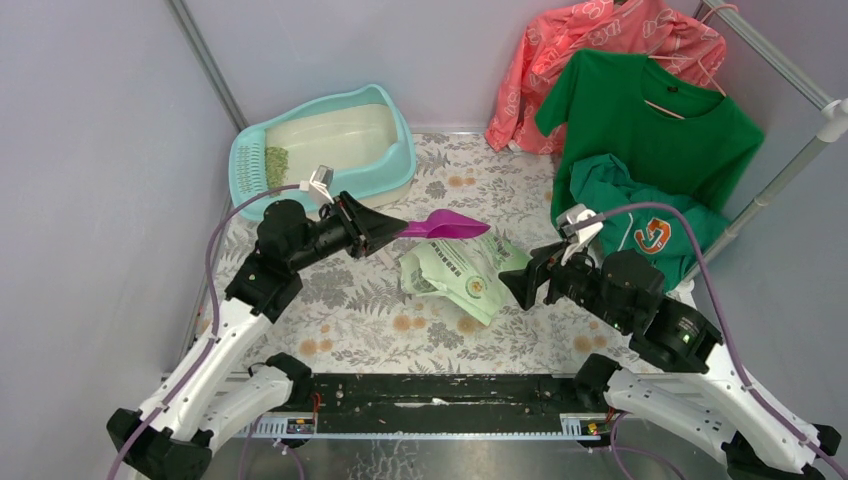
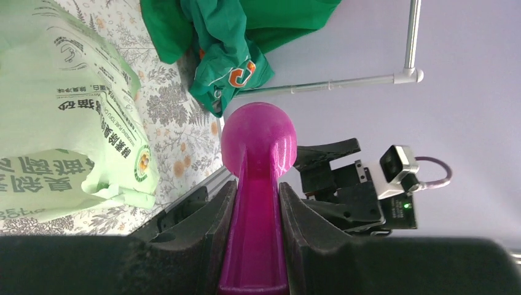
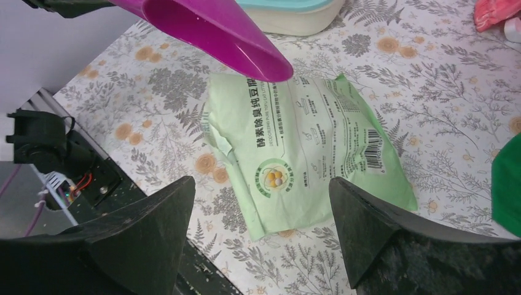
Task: Fill the litter box with clean litter
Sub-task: Pick up the spatula from the center of the board.
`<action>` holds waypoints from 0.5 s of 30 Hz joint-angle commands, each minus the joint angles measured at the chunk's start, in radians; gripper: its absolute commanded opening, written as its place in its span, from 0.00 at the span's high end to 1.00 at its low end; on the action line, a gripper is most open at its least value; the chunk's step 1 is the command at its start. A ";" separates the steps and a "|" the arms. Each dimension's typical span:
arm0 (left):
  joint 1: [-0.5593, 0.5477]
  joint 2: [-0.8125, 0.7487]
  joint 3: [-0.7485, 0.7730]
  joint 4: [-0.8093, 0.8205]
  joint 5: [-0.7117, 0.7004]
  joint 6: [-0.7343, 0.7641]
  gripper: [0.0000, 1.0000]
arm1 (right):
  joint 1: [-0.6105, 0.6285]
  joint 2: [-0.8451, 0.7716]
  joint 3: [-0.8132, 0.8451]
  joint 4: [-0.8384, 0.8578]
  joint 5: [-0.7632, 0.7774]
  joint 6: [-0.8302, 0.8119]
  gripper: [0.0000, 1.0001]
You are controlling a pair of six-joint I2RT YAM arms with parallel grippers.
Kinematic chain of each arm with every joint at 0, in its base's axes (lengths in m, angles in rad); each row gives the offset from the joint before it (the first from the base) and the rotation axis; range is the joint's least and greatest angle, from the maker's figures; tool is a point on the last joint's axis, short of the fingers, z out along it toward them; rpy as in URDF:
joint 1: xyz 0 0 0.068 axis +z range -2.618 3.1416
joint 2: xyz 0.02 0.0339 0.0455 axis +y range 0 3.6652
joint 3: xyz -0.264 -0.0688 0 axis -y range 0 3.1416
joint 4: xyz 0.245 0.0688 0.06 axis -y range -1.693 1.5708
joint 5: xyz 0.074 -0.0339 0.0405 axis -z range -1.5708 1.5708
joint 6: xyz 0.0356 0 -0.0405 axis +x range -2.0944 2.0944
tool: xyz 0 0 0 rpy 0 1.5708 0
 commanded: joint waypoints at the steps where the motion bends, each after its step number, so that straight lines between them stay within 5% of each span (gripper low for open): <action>1: 0.075 0.020 0.003 0.046 0.160 -0.074 1.00 | -0.004 -0.050 -0.070 0.182 0.043 -0.022 0.12; 15: 0.098 -0.009 0.012 -0.035 0.129 -0.137 1.00 | -0.004 -0.021 -0.156 0.343 -0.037 -0.039 0.12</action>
